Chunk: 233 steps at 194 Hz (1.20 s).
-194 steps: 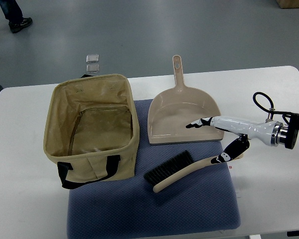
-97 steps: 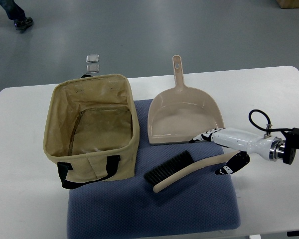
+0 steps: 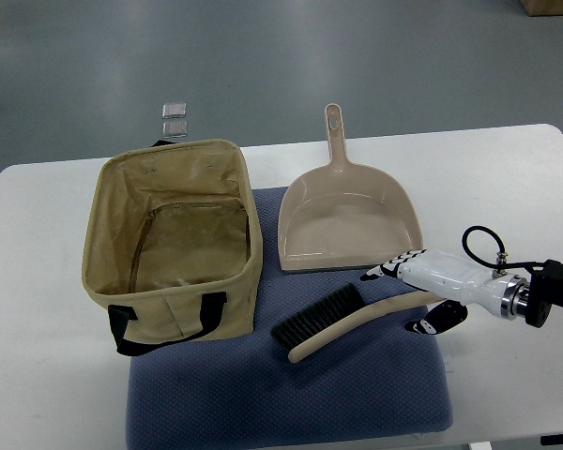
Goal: Put pink broom in yellow bag with right hand
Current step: 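Close the right hand fingers around the brush handle, then lift the brush with the right hand over the tan bag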
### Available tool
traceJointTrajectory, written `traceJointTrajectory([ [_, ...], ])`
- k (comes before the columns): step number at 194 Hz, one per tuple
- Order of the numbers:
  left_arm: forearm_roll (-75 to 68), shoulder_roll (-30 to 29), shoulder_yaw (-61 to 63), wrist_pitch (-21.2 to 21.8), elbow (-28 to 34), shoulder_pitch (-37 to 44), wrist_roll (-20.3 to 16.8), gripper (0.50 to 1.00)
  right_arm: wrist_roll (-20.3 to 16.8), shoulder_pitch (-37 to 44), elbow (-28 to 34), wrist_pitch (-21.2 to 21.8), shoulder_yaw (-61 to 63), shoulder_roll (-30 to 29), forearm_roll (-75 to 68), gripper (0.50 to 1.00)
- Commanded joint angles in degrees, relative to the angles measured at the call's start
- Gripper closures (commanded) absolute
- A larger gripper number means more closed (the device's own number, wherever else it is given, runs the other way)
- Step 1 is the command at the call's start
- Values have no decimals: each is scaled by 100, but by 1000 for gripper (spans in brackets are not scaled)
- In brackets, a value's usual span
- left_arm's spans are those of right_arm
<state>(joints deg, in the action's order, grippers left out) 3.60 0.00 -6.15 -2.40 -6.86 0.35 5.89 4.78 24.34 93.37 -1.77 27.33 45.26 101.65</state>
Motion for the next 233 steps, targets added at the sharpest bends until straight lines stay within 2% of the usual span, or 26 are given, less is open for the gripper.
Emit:
traceJointTrajectory([
  [1, 0, 0, 0, 2, 0, 1, 0, 500, -100, -8, -3, -52, -52, -17, 48, 703],
  [80, 0, 0, 0, -7, 0, 1, 0, 500, -425, -44, -65, -61, -88, -140, 232, 785],
  [140, 0, 0, 0, -7, 0, 1, 0, 500, -548, -44, -127, -96, -88, -236, 399, 1000],
  [177, 0, 0, 0, 2, 0, 1, 0, 500, -627, -35, -162, -122, -79, -254, 417, 1000],
  [233, 0, 0, 0, 2, 0, 1, 0, 500, -609, 53, -179, -685, 202, -157, 346, 1000],
])
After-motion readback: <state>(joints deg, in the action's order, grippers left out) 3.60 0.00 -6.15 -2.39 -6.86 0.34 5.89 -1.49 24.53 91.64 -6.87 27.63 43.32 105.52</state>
